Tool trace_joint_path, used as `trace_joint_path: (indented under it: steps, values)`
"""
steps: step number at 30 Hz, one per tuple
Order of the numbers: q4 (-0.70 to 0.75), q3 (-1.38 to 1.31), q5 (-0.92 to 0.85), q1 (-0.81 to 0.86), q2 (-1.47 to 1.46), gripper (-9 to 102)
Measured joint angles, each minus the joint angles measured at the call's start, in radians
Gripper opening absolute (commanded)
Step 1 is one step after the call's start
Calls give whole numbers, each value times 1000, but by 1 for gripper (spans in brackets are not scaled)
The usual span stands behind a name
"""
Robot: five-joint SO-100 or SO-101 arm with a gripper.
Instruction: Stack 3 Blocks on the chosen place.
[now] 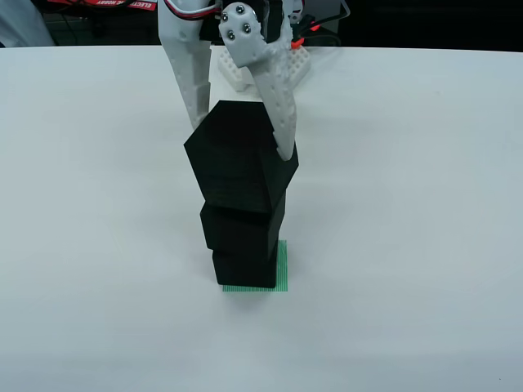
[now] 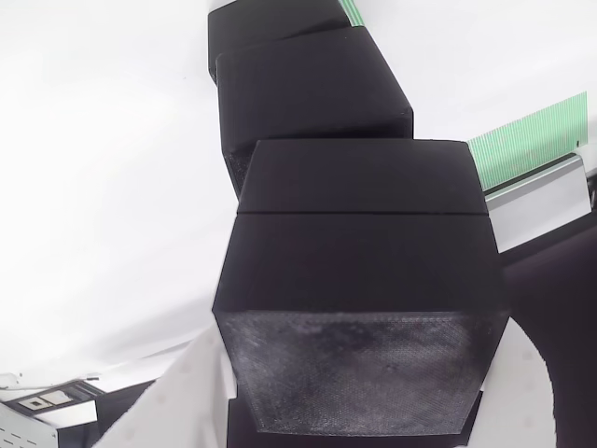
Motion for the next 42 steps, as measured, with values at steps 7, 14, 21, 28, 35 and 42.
trace_joint_path:
  steps: [7, 14, 21, 28, 35, 42]
  values:
    - [0, 0, 0, 0, -11, 14]
    - [0, 0, 0, 12, -12, 18]
    - [0, 0, 0, 26, -12, 25]
    - [0, 0, 0, 25, -12, 33]
    - [0, 0, 0, 25, -17, 37]
    - [0, 0, 0, 29, -17, 37]
